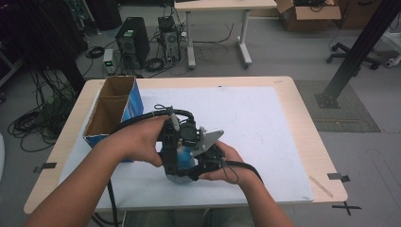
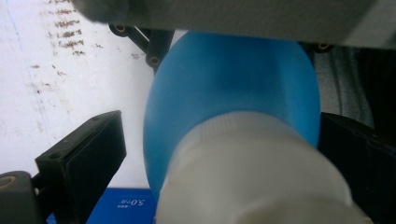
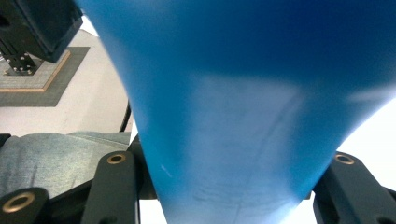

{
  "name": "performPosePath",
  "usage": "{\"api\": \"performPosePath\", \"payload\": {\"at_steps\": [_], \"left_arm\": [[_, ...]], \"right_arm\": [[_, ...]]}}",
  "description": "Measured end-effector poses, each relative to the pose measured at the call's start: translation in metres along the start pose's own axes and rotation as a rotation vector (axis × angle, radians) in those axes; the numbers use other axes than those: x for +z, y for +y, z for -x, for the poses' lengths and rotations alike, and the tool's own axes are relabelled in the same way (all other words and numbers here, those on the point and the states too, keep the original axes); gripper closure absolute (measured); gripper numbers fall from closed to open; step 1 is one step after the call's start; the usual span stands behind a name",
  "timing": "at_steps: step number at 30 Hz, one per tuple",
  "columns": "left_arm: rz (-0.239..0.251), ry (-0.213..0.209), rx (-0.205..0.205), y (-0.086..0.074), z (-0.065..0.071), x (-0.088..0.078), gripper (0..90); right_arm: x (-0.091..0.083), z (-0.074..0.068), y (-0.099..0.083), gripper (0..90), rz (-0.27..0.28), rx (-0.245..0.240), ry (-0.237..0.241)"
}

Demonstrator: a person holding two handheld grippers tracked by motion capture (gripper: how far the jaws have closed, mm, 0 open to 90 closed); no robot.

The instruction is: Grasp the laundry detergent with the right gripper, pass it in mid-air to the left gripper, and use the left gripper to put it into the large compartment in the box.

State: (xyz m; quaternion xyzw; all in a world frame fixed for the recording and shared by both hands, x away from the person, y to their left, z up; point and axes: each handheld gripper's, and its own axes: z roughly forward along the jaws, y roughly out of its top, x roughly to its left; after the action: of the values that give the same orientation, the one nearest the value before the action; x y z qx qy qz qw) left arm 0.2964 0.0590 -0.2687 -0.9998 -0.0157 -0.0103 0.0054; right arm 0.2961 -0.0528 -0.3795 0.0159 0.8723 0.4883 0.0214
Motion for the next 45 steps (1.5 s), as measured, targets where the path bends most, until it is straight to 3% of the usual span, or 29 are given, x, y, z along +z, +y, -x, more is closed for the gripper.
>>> {"api": "performPosePath", "payload": {"at_steps": [7, 25, 35, 37, 40, 45], "left_arm": [[0.000, 0.004, -0.001, -0.0004, 0.0003, -0.0006, 7.6], [-0.005, 0.001, 0.008, 0.0000, 0.0003, -0.0025, 17.4], [-0.010, -0.001, 0.014, 0.0002, -0.0001, -0.0029, 23.9], [-0.015, -0.003, 0.021, 0.0004, -0.0006, -0.0028, 24.3], [-0.007, -0.004, 0.015, 0.0002, -0.0003, -0.0028, 26.2], [-0.005, -0.013, 0.019, 0.0000, 0.0006, -0.0035, 31.6]], "right_arm": [[0.0023, 0.0011, -0.0002, 45.6, 0.006, -0.028, -0.012], [0.0020, 0.0006, 0.0026, 45.6, 0.009, -0.033, -0.020], [0.0013, 0.0007, 0.0030, 45.5, 0.012, -0.032, -0.018], [0.0004, -0.0012, 0.0041, 45.5, 0.002, -0.001, -0.017], [0.0011, 0.0008, 0.0038, 45.5, 0.014, -0.031, -0.018], [0.0016, 0.0005, 0.0042, 45.6, 0.015, -0.034, -0.020]]}}
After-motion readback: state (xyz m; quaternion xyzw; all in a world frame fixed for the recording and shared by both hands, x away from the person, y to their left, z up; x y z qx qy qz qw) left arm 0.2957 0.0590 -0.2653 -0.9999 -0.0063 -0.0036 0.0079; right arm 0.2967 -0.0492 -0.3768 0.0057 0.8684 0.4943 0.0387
